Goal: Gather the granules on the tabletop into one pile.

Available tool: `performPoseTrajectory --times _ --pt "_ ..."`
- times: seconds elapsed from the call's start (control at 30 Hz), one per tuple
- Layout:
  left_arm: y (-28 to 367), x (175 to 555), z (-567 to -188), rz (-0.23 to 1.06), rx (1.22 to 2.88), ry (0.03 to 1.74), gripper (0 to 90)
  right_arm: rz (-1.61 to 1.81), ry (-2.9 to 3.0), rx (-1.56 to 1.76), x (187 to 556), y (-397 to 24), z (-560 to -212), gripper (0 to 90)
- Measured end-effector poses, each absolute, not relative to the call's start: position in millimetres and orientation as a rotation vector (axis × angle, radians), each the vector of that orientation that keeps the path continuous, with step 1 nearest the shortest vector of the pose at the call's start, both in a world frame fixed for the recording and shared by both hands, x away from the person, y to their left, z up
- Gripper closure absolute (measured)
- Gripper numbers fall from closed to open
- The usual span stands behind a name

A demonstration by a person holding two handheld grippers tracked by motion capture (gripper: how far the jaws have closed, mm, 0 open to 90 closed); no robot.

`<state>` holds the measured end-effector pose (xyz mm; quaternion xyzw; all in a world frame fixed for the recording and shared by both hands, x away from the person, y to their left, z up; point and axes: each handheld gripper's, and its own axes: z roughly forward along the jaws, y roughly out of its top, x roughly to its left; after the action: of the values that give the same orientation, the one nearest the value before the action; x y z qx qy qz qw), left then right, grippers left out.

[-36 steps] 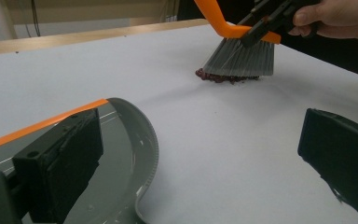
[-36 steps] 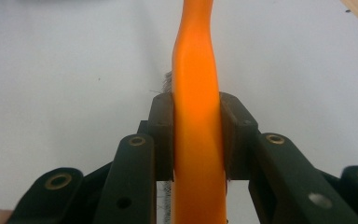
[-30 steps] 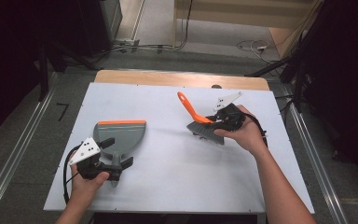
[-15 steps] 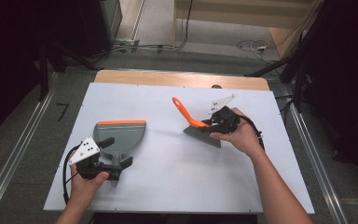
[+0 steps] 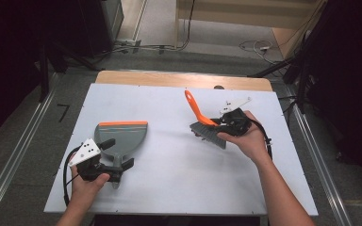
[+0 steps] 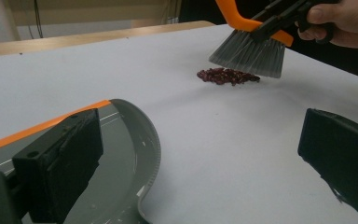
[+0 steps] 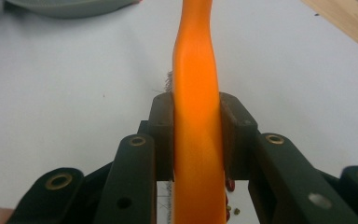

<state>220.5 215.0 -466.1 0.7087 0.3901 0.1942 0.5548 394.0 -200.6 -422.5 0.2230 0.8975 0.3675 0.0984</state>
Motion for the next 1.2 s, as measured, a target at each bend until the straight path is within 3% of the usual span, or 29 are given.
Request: performPoseTrajectory --times 1.2 --pt "216 218 -464 0.465 1.665 0.898 0.0 1.395 2.384 1.137 301 -286 -439 68.5"
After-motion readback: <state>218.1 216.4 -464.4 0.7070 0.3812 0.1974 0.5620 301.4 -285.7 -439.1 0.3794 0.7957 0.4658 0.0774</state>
